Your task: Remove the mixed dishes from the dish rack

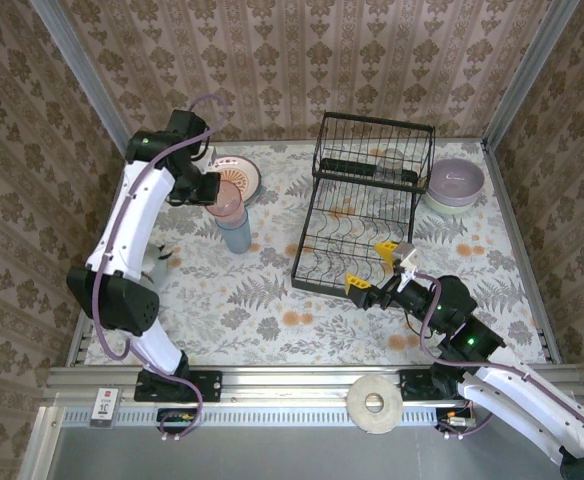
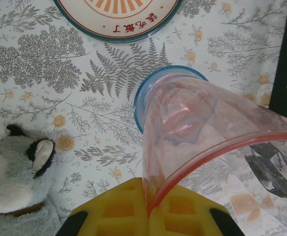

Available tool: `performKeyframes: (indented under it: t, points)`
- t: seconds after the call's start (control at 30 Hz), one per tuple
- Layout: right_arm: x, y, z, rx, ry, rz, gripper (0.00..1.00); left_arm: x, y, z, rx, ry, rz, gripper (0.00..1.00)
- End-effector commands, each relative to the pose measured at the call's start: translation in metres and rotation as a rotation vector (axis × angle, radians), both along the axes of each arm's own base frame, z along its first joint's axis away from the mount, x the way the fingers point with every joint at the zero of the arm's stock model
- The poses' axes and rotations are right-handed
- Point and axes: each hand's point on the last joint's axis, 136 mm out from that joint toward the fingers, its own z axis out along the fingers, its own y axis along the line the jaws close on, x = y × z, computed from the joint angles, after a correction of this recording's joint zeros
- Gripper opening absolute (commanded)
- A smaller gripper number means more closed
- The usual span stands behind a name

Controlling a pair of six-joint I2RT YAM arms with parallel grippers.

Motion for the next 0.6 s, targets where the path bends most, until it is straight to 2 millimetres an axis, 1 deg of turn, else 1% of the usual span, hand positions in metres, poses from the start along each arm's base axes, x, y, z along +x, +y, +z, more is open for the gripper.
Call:
performKeyframes:
  t: [0.0, 0.13, 0.37, 0.43, 0.47, 0.53, 0.57]
  points:
    - [-0.004, 0.002, 0.008, 0.033, -0.023, 0.018, 1.0, 0.006, 0.005, -0.001, 0.021, -0.003, -0.015, 0.0]
    - [-0.002, 0.001, 0.005, 0.026, -0.017, 0.003, 1.0, 0.011, 0.004, -0.018, 0.033, 0.042, -0.025, 0.0]
    - [0.001, 0.0, 0.003, 0.033, -0.016, -0.007, 1.0, 0.019, 0.0, -0.033, 0.03, 0.076, -0.027, 0.13]
    - [0.0, 0.0, 0.003, 0.031, -0.019, -0.006, 1.0, 0.02, 0.0, -0.035, 0.029, 0.078, -0.025, 0.22]
    - [0.0, 0.0, 0.003, 0.032, -0.019, -0.006, 1.0, 0.021, 0.0, -0.034, 0.026, 0.072, -0.024, 0.29]
    - [0.001, -0.001, 0.003, 0.029, -0.02, -0.011, 1.0, 0.022, 0.0, -0.027, 0.022, 0.043, -0.019, 0.41]
    - [0.001, -0.001, 0.002, 0.028, -0.02, -0.016, 1.0, 0.023, 0.001, -0.019, 0.02, 0.018, -0.014, 0.49]
